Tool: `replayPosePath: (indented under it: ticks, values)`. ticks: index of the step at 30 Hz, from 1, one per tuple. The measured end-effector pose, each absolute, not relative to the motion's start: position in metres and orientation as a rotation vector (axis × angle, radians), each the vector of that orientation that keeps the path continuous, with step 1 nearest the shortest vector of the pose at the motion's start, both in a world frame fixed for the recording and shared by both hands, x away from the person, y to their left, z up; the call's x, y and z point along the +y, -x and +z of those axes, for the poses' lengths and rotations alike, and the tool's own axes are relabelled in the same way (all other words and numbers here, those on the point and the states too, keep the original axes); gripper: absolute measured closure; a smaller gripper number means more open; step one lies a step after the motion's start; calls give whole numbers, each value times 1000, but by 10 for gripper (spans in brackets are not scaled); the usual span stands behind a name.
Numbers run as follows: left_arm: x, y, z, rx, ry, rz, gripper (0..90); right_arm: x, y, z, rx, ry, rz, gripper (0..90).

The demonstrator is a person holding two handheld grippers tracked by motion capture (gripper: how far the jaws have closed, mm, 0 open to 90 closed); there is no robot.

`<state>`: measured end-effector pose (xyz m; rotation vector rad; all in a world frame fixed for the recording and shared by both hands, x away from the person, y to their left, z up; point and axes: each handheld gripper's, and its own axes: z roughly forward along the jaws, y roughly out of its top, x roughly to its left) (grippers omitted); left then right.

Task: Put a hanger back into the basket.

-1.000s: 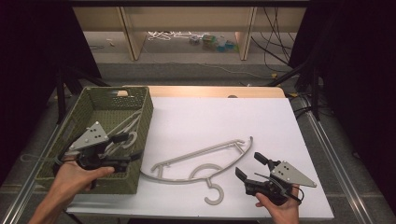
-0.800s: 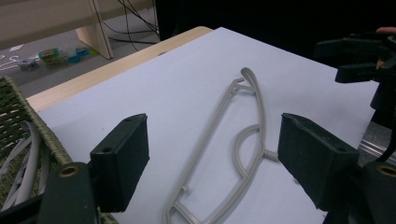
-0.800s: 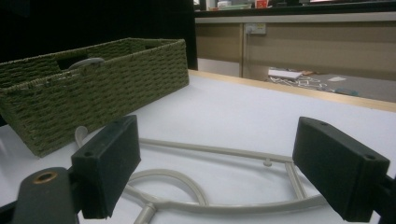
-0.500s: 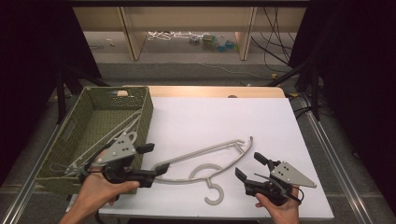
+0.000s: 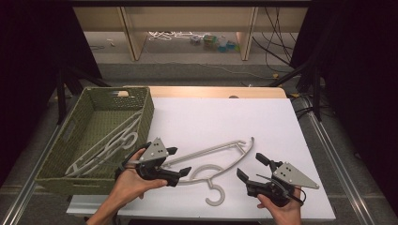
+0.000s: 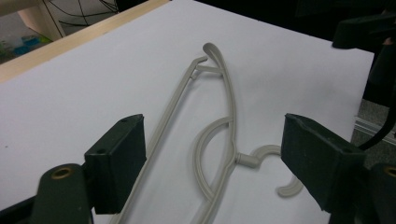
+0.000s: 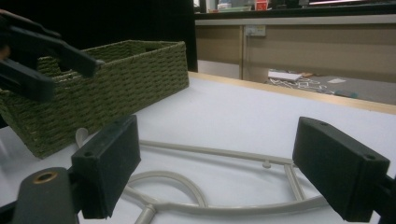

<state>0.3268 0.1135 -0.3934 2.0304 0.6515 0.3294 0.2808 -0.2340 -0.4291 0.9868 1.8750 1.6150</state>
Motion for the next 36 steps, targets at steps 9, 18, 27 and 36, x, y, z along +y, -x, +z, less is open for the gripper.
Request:
replayPosePath:
  ticks: [9, 18, 27, 36]
  values:
    - [97, -333, -427, 617, -2099, 305, 187, -234, -281, -429, 1873, -984, 1619, 158]
    - [92, -333, -439, 611, -2123, 291, 183, -233, -280, -429, 1893, -990, 1605, 158]
    - [90, -334, -448, 585, -2205, 285, 179, -233, -280, -429, 1897, -978, 1614, 158]
    - [89, -339, -455, 563, -2270, 249, 170, -233, -279, -427, 1900, -978, 1615, 157]
